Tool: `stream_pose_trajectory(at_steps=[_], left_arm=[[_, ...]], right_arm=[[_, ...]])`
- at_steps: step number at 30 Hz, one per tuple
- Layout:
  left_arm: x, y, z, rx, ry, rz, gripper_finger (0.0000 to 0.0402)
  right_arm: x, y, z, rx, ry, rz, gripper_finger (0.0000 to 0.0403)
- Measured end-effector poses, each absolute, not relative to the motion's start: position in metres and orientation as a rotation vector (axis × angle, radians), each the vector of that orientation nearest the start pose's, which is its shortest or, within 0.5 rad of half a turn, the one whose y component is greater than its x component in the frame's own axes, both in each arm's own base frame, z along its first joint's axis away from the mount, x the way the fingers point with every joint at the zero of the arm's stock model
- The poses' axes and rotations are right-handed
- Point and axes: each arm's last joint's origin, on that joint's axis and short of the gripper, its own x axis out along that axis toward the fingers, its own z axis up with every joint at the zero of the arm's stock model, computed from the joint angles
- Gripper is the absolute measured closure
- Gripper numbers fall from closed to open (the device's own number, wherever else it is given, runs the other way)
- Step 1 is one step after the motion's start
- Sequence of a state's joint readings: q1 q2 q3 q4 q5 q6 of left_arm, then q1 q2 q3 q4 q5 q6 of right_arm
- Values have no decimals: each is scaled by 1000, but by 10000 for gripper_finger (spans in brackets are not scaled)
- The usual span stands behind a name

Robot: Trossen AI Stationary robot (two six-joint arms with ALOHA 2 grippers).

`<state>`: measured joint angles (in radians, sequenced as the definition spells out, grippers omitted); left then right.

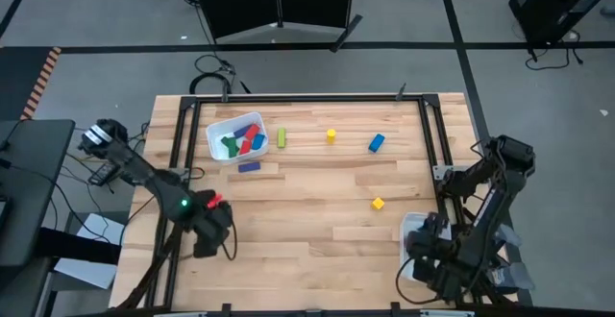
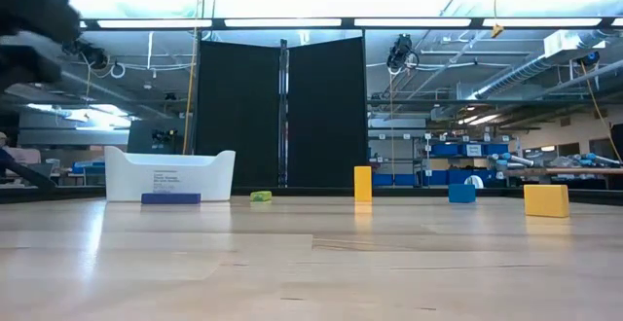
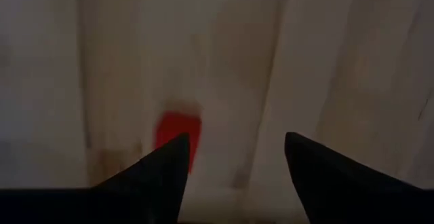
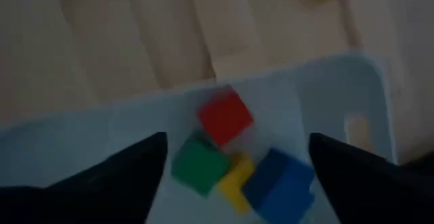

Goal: Sort blocks by size
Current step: Put the small red block into the bottom white bin

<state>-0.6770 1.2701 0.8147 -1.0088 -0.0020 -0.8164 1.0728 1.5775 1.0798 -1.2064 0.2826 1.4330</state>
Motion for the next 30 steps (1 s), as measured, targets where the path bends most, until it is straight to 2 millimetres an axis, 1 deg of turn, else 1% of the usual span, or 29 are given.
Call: stream_pose_trajectory(at_steps=[1, 2, 6, 10, 14, 17, 21, 24, 27, 30], left_arm=[[154, -128, 203, -152, 1507, 46, 145], [154, -131, 200, -141, 1524, 42, 136], [152, -137, 191, -75, 1566, 63, 98], [151, -136, 184, 7, 1581, 132, 64], [153, -136, 181, 52, 1557, 172, 46], [150, -133, 173, 54, 1572, 177, 45], [142, -129, 157, -10, 1628, 189, 63], [138, -125, 149, -42, 1634, 229, 93], [136, -123, 145, -50, 1634, 249, 141], [138, -124, 143, -68, 1607, 236, 208]], right_arm=[[130, 218, 210, 91, 1297, -424, 17], [132, 217, 212, 77, 1268, -421, 17], [144, 217, 219, 24, 1175, -386, 54], [158, 214, 223, -17, 1123, -347, 90], [174, 210, 223, -37, 1090, -304, 110], [184, 209, 224, -50, 1056, -272, 116], [194, 208, 225, -71, 1015, -238, 117], [197, 206, 225, -95, 1001, -239, 117], [200, 203, 226, -107, 1000, -244, 119], [203, 201, 226, -110, 1000, -251, 124]])
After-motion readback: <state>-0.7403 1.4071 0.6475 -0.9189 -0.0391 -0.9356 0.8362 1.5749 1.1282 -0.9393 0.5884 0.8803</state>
